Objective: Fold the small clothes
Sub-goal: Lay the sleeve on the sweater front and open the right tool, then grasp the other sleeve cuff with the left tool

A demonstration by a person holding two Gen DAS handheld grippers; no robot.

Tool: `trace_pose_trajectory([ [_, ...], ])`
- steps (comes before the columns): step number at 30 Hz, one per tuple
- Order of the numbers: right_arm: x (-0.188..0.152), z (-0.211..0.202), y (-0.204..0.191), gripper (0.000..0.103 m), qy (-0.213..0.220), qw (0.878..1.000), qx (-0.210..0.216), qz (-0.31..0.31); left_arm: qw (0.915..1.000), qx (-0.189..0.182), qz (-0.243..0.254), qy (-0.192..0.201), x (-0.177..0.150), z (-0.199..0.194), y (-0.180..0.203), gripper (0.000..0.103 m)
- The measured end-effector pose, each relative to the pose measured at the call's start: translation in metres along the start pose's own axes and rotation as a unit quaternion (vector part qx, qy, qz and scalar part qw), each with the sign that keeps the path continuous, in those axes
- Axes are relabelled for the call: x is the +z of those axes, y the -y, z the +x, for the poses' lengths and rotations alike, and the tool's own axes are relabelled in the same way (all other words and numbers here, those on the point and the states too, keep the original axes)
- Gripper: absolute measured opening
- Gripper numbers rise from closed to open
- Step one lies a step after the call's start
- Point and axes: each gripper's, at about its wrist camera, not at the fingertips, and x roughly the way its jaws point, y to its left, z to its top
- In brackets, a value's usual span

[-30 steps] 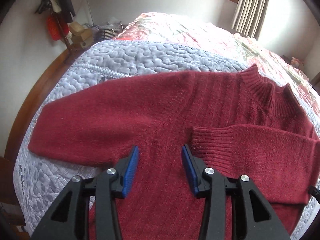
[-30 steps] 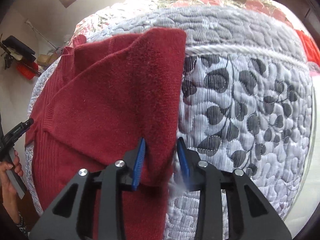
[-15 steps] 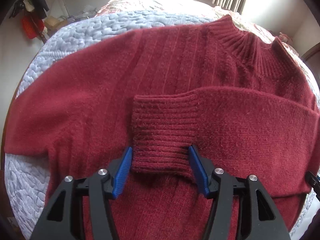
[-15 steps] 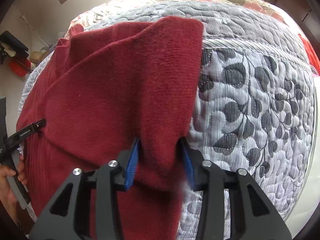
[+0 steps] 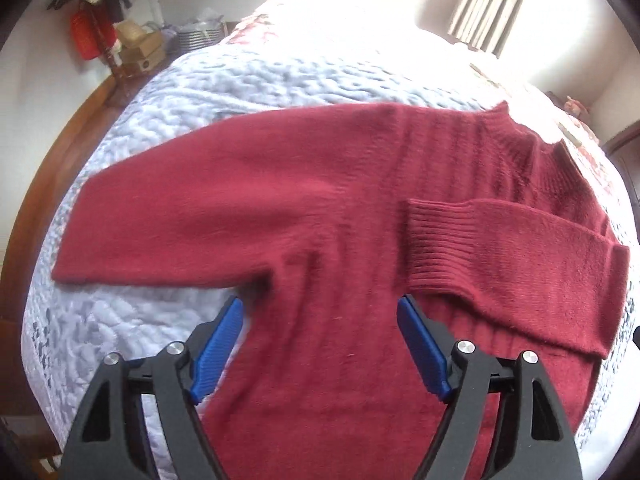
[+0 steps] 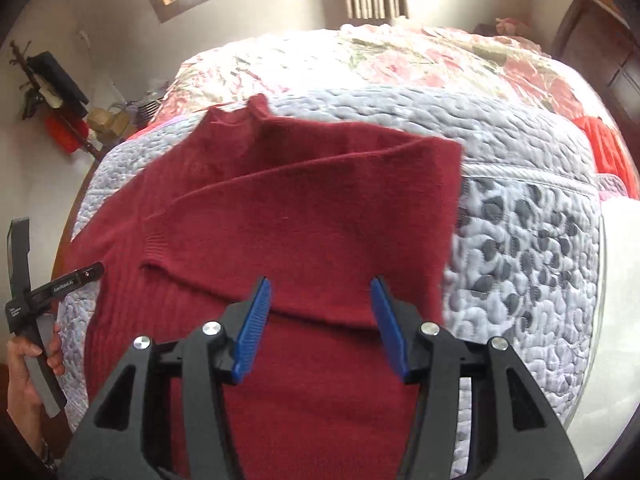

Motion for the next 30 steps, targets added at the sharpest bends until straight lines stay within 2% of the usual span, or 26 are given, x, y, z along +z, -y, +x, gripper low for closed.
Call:
trace_pose_trajectory([
  [3, -0.004, 0.018, -0.041, 0.052, -0.017, 1.000, 0.012, -0.023, 0.9986, 0.022, -0.049, -0.006, 0.001, -0.003, -0.063, 0.080],
  [8, -0.012, 0.052, -0.076, 0.052, -0.052, 0.998, 0.017, -0.042, 0.9921, 0.056, -0.111, -0.018, -0.001, 0.001, -0.157, 0.080],
  [10, -0.014, 0.059, -0.086, 0.052, -0.062, 0.997, 0.017, -0.040, 0.9892, 0.049, -0.136, -0.025, -0.002, 0.004, -0.191, 0.080],
  [12, -0.013, 0.068, -0.091, 0.052, -0.064, 0.997, 0.013, -0.040, 0.9833, 0.027, -0.176, -0.036, -0.003, 0.009, -0.224, 0.080],
  [16, -0.008, 0.075, -0.098, 0.052, -0.065, 0.997, 0.001, -0.037, 0.9641, -0.026, -0.258, -0.055, -0.006, 0.025, -0.276, 0.080],
  [18, -0.005, 0.077, -0.100, 0.052, -0.065, 0.997, -0.005, -0.036, 0.9527, -0.051, -0.294, -0.058, -0.006, 0.036, -0.295, 0.079],
  [20, -0.003, 0.081, -0.100, 0.052, -0.066, 0.997, -0.012, -0.035, 0.9453, -0.057, -0.315, -0.064, -0.003, 0.047, -0.306, 0.077],
  [25, 0.001, 0.091, -0.104, 0.052, -0.071, 0.996, -0.029, -0.037, 0.9438, -0.057, -0.319, -0.066, 0.008, 0.065, -0.315, 0.077],
  [30, 0.005, 0.101, -0.106, 0.052, -0.074, 0.996, -0.032, -0.033, 0.9343, -0.063, -0.346, -0.058, 0.015, 0.078, -0.327, 0.078],
])
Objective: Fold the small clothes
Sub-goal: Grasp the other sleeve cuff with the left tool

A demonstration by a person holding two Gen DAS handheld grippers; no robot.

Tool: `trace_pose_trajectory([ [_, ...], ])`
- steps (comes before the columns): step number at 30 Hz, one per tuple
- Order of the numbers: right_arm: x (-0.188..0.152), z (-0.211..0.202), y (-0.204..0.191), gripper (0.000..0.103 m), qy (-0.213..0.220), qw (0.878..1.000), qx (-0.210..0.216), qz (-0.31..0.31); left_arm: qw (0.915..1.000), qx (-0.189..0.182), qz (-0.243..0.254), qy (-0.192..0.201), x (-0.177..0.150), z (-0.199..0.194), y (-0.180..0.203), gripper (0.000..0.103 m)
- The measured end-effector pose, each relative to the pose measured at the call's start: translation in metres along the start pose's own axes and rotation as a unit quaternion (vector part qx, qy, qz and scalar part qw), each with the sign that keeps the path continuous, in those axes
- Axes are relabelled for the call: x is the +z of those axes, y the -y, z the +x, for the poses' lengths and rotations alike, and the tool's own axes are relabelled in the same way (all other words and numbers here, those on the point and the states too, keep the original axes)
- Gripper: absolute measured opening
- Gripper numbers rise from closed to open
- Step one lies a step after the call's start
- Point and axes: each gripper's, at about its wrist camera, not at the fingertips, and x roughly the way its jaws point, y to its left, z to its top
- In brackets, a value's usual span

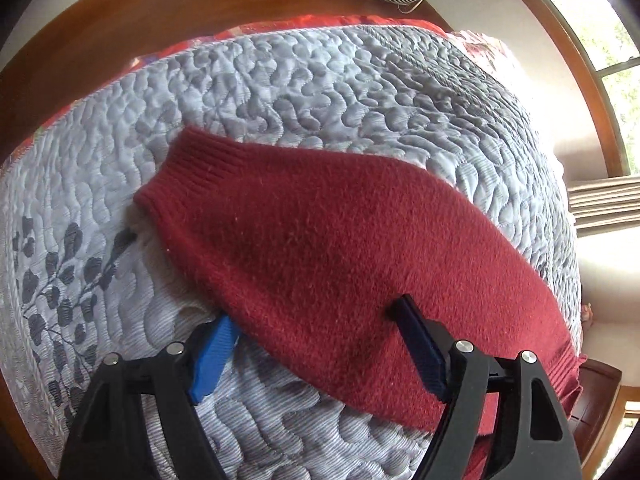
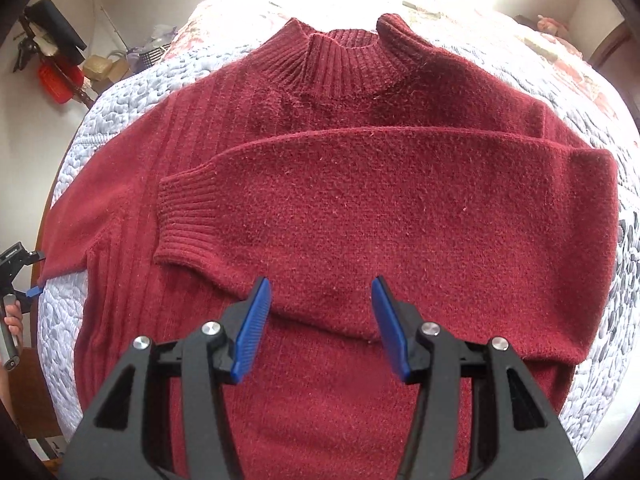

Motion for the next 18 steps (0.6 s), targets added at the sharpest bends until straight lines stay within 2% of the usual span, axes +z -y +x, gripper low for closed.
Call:
trace_pose_trajectory([
  [2, 0.002, 0.003, 0.000, 0.052, 0.000, 1.000, 0.000, 0.001, 0.9999, -0.005, -0.013, 0.009, 0.004, 0.001, -0.004, 0.077],
  [4, 0.003, 0.006, 0.000, 0.052, -0.002, 1.000, -0.001, 0.000, 0.9996, -0.003, -0.022, 0.018, 0.007, 0.002, -0.006, 0.065],
  [5, 0.004, 0.007, 0.000, 0.052, -0.002, 1.000, -0.002, 0.000, 0.9995, -0.005, -0.023, 0.023, 0.009, 0.002, -0.007, 0.062],
  [8, 0.004, 0.009, 0.000, 0.052, -0.002, 1.000, 0.002, -0.003, 0.9985, -0.013, -0.035, 0.041, 0.010, -0.003, -0.010, 0.043],
  [10, 0.003, 0.008, 0.002, 0.052, -0.002, 1.000, 0.003, -0.004, 0.9969, -0.029, -0.045, 0.058, 0.011, -0.009, -0.013, 0.024],
  [11, 0.002, 0.007, 0.004, 0.052, -0.001, 1.000, 0.003, -0.005, 0.9958, -0.040, -0.049, 0.066, 0.011, -0.013, -0.012, 0.020],
  [14, -0.001, 0.002, 0.010, 0.052, 0.003, 1.000, 0.004, -0.004, 0.9932, -0.055, -0.036, 0.096, 0.006, -0.028, 0.001, 0.016],
  [18, -0.006, -0.008, 0.021, 0.053, 0.012, 1.000, 0.003, -0.001, 0.9861, -0.078, 0.021, 0.145, -0.010, -0.058, 0.043, 0.015],
])
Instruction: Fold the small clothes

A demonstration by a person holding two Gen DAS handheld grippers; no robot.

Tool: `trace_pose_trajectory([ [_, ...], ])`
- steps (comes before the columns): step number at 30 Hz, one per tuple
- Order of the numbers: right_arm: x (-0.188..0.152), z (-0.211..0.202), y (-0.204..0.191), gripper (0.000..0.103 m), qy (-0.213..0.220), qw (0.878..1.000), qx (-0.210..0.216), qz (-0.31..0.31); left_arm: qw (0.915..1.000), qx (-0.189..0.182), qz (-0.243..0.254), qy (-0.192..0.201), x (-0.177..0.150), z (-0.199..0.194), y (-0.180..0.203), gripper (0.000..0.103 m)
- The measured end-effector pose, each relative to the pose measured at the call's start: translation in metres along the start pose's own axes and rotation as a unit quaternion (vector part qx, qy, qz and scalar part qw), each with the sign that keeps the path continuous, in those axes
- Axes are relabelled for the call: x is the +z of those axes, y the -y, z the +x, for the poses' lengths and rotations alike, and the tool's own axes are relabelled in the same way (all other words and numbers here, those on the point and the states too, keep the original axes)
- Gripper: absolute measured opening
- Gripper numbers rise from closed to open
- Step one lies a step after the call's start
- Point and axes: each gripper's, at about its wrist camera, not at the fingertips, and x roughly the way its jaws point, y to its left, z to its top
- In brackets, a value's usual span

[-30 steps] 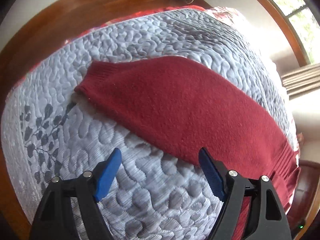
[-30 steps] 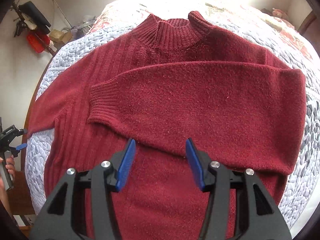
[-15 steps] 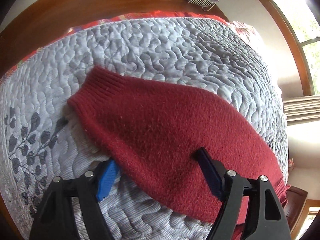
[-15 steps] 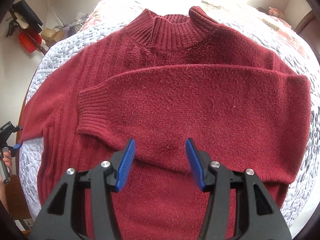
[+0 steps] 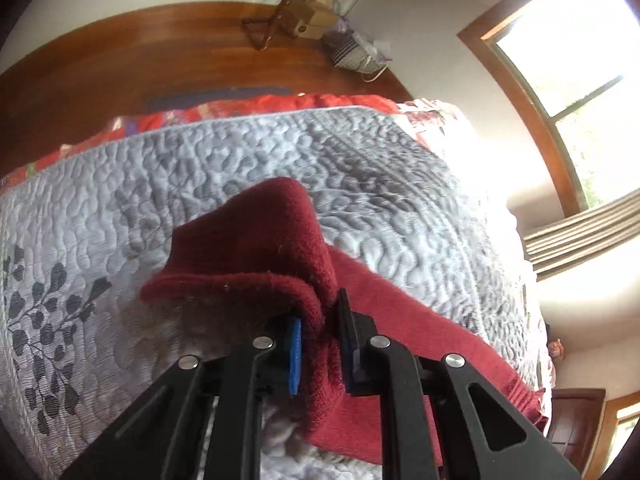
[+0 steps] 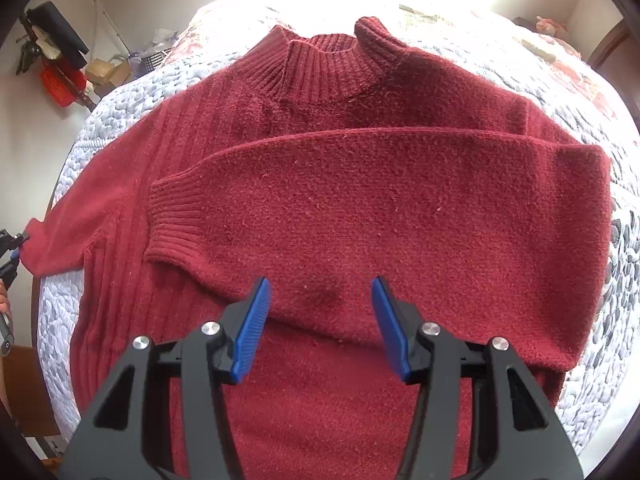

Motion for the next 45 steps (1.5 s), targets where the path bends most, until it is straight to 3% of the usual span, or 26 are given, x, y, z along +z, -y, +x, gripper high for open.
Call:
trace_pose_trajectory([
  [4, -0.003, -0.008, 0.013, 0.053, 0.009, 1.000, -0.009, 0.001, 0.9965, -0.039, 0.072, 0.020, -0.019, -0.020, 0.063, 0.015],
  [9, -0.008, -0.015, 0.036, 0.053, 0.014, 1.000, -0.009, 0.017, 0.9829, -0.094, 0.157, 0.016, -0.060, -0.034, 0.143, 0.015],
  [16, -0.017, -0.023, 0.065, 0.053, 0.022, 0.999, -0.010, 0.035, 0.9532, -0.162, 0.254, -0.025, -0.141, -0.033, 0.235, 0.015],
  [22, -0.024, -0.027, 0.086, 0.053, 0.024, 0.999, -0.008, 0.042, 0.9246, -0.207, 0.310, -0.077, -0.219, -0.020, 0.290, 0.015],
  [26, -0.028, -0.025, 0.097, 0.053, 0.019, 0.999, -0.003, 0.050, 0.9124, -0.197, 0.341, -0.113, -0.266, 0.005, 0.311, 0.015],
  [29, -0.031, -0.019, 0.105, 0.053, 0.008, 0.999, 0.003, 0.053, 0.9033, -0.180, 0.354, -0.163, -0.292, 0.038, 0.313, 0.016],
  [33, -0.033, -0.009, 0.111, 0.053, -0.004, 0.998, 0.010, 0.061, 0.8870, -0.148, 0.378, -0.220, -0.317, 0.068, 0.303, 0.020],
  [35, -0.033, -0.009, 0.110, 0.053, -0.006, 0.998, 0.008, 0.058, 0.8828, -0.158, 0.375, -0.234, -0.319, 0.065, 0.296, 0.026],
  [37, -0.032, -0.010, 0.108, 0.053, -0.007, 0.998, 0.005, 0.054, 0.8791, -0.171, 0.373, -0.242, -0.314, 0.053, 0.289, 0.042],
  [40, -0.027, -0.019, 0.099, 0.053, -0.001, 0.999, 0.003, 0.050, 0.8783, -0.190, 0.372, -0.232, -0.293, 0.027, 0.275, 0.046],
  [42, -0.022, -0.029, 0.088, 0.053, 0.010, 0.999, 0.011, 0.039, 0.8871, -0.180, 0.372, -0.206, -0.269, 0.013, 0.262, 0.052],
  [45, -0.009, -0.042, 0.056, 0.053, 0.022, 1.000, 0.015, -0.002, 0.9091, -0.126, 0.363, -0.162, -0.230, 0.008, 0.242, 0.054],
])
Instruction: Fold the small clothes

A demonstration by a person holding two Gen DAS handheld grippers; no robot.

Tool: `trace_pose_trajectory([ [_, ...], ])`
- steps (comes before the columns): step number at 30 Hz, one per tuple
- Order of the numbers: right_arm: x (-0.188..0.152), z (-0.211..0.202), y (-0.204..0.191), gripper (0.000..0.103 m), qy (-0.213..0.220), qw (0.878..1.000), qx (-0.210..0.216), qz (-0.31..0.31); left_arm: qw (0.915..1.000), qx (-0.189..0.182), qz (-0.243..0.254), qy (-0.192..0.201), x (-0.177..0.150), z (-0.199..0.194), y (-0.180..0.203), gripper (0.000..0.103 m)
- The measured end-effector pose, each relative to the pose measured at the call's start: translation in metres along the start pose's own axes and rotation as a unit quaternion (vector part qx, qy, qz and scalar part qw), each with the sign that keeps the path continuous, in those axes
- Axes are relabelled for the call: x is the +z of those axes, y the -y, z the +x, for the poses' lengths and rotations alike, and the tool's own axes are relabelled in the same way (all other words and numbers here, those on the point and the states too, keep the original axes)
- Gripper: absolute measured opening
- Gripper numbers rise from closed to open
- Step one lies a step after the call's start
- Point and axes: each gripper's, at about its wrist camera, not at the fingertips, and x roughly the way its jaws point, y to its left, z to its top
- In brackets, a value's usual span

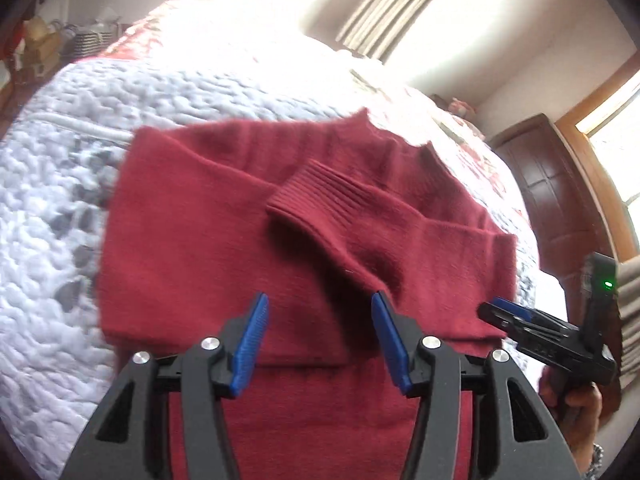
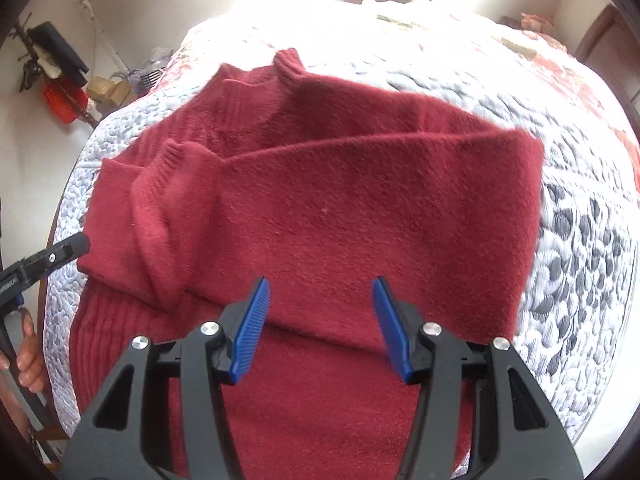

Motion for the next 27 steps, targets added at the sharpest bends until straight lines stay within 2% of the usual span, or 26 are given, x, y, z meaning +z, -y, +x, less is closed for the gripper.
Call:
trace_pose_trajectory([
  [2, 0.015, 0.000, -0.028, 0.053, 0.002, 0.999, 0.014, -0.033, 0.9967, 0.081, -0.006, -0.006, 0.010, -0.001, -0.022, 0.054],
  [3, 0.020, 0.002, -0.044, 0.053, 0.002, 0.999, 0.020, -0.048, 0.9951, 0.098, -0.008, -0.010, 0.013, 0.001, -0.033, 0.054],
  [7, 0.031, 0.015, -0.101, 0.053, -0.001, 0.994, 0.042, -0.098, 0.9898, 0.136, -0.026, -0.035, 0.023, 0.016, -0.067, 0.054],
  [10, 0.037, 0.037, -0.133, 0.052, -0.018, 0.991, 0.053, -0.121, 0.9872, 0.148, -0.024, -0.054, 0.021, 0.028, -0.080, 0.054],
  [14, 0.045, 0.069, -0.158, 0.049, -0.036, 0.989, 0.018, -0.139, 0.9863, 0.146, -0.035, -0.070, 0.018, 0.043, -0.090, 0.057],
  [15, 0.046, 0.076, -0.159, 0.048, -0.041, 0.989, 0.015, -0.139, 0.9866, 0.143, -0.035, -0.070, 0.017, 0.043, -0.091, 0.057],
  [16, 0.047, 0.084, -0.160, 0.042, -0.048, 0.989, 0.014, -0.137, 0.9868, 0.142, -0.033, -0.070, 0.016, 0.043, -0.092, 0.058],
  [20, 0.051, 0.095, -0.149, 0.008, -0.053, 0.992, 0.009, -0.117, 0.9870, 0.138, -0.037, -0.073, 0.016, 0.044, -0.095, 0.059],
  [23, 0.052, 0.082, -0.125, 0.007, -0.039, 0.996, 0.046, -0.072, 0.9870, 0.139, -0.036, -0.073, 0.014, 0.045, -0.094, 0.059],
  [27, 0.042, 0.055, -0.084, 0.007, -0.009, 0.997, 0.071, -0.006, 0.9868, 0.141, -0.036, -0.071, 0.018, 0.050, -0.095, 0.059],
])
